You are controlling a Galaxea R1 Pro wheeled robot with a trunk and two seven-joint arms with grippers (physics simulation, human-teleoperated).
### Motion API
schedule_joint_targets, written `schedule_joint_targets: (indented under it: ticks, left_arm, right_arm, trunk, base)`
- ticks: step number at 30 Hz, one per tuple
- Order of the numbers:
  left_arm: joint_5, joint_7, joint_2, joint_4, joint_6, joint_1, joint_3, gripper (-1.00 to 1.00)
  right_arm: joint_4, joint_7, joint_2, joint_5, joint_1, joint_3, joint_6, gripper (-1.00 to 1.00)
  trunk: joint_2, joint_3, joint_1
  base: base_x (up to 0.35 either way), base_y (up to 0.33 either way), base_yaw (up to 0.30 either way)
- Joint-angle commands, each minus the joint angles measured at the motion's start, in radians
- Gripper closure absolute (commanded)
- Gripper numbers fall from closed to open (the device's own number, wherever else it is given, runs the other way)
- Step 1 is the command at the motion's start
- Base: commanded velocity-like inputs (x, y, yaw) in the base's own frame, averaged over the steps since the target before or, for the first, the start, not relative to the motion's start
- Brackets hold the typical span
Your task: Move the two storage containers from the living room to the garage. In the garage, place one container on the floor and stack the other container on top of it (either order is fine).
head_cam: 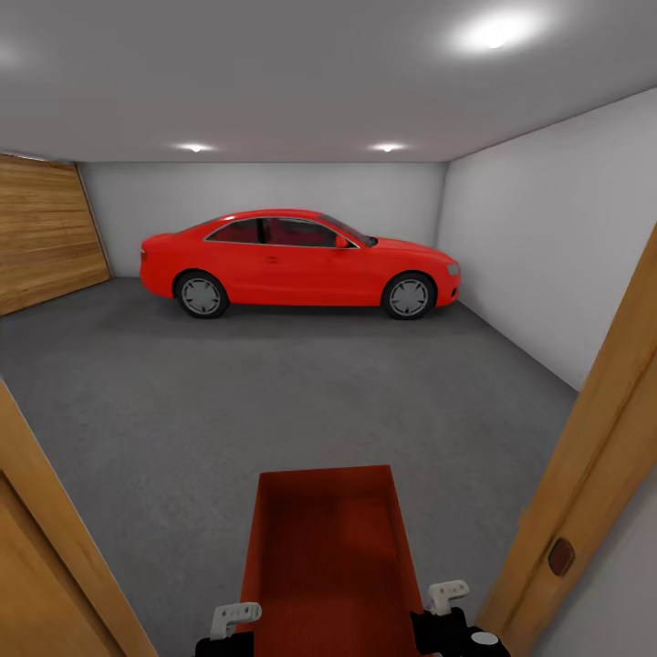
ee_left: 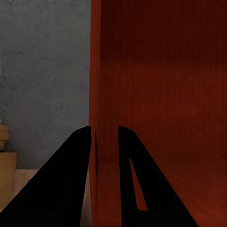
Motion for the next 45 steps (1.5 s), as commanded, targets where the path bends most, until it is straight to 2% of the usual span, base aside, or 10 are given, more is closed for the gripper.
schedule_joint_targets:
  ticks: [1, 35, 45]
  left_arm:
    - [0.004, 0.004, 0.055, -0.003, -0.051, 0.000, -0.007, 1.00]
    - [0.004, 0.004, 0.053, -0.003, -0.051, 0.000, -0.008, 1.00]
    - [0.004, 0.004, 0.053, -0.003, -0.051, 0.000, -0.008, 1.00]
  right_arm:
    - [0.001, 0.024, 0.000, 0.008, -0.001, -0.010, 0.007, 1.00]
    - [0.001, 0.024, 0.000, 0.008, -0.001, -0.010, 0.005, 1.00]
    - [0.001, 0.024, 0.000, 0.007, -0.001, -0.010, 0.005, 1.00]
  trunk:
    - [-0.002, -0.002, 0.001]
    - [-0.002, -0.002, 0.001]
    - [-0.002, -0.002, 0.001]
  base:
    - [0.093, 0.179, 0.000]
    - [0.013, 0.029, 0.000]
    - [0.214, 0.000, 0.000]
